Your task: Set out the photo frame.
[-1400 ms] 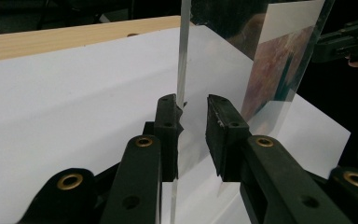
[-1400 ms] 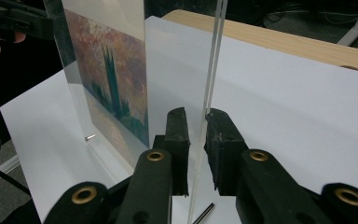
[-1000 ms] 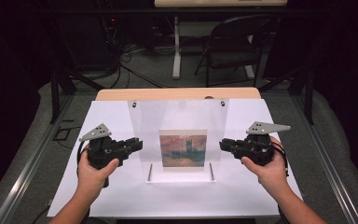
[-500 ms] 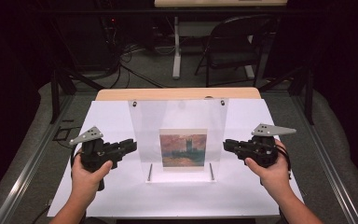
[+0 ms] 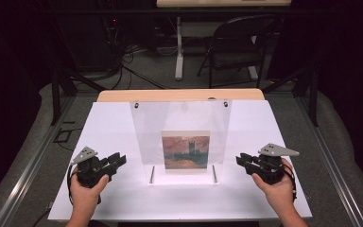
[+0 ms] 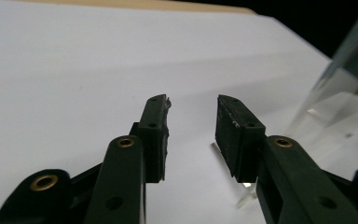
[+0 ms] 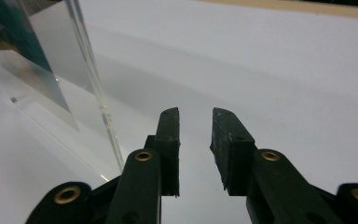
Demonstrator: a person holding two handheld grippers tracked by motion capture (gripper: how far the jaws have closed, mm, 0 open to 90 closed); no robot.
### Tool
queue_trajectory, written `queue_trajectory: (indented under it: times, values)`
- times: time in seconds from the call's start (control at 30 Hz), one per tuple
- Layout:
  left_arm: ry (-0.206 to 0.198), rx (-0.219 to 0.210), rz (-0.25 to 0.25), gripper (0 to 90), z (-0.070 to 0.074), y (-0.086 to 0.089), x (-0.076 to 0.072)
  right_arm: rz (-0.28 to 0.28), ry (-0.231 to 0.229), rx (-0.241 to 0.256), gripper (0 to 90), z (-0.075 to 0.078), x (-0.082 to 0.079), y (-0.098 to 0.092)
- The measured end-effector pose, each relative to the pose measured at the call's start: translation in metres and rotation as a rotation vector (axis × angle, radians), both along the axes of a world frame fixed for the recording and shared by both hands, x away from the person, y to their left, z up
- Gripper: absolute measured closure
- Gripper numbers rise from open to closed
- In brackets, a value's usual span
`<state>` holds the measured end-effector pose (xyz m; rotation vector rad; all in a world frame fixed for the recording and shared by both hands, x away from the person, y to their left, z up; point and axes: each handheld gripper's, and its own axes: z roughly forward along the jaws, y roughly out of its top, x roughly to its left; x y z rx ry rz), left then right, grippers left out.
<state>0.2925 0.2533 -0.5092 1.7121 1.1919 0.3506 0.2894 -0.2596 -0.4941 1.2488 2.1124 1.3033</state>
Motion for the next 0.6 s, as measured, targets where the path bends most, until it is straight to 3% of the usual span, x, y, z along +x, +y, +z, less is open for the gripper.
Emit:
queue_trajectory:
  times: [0.1,0.13,0.2,0.3,0.43,0.6]
  values:
    - [0.010,0.011,0.012,61.0,-0.010,-0.001,0.000,-0.013,0.014,-0.003,70.9,-0.011,0.000,0.000]
    - [0.005,0.048,0.019,57.8,-0.015,-0.003,0.000,-0.030,0.010,-0.023,69.4,-0.019,-0.001,0.000]
    - [-0.003,0.080,0.026,56.1,-0.017,-0.005,0.000,-0.035,0.007,-0.033,68.5,-0.023,-0.001,-0.001]
    - [0.002,0.058,0.029,54.1,-0.023,-0.005,0.000,-0.051,0.008,-0.042,65.1,-0.032,0.000,-0.002]
    - [0.014,0.096,0.038,52.0,-0.030,-0.005,0.000,-0.073,0.020,-0.060,59.5,-0.042,0.000,-0.005]
    - [0.012,0.092,0.067,45.3,-0.032,-0.003,0.002,-0.099,0.000,-0.049,51.7,-0.044,0.002,-0.009]
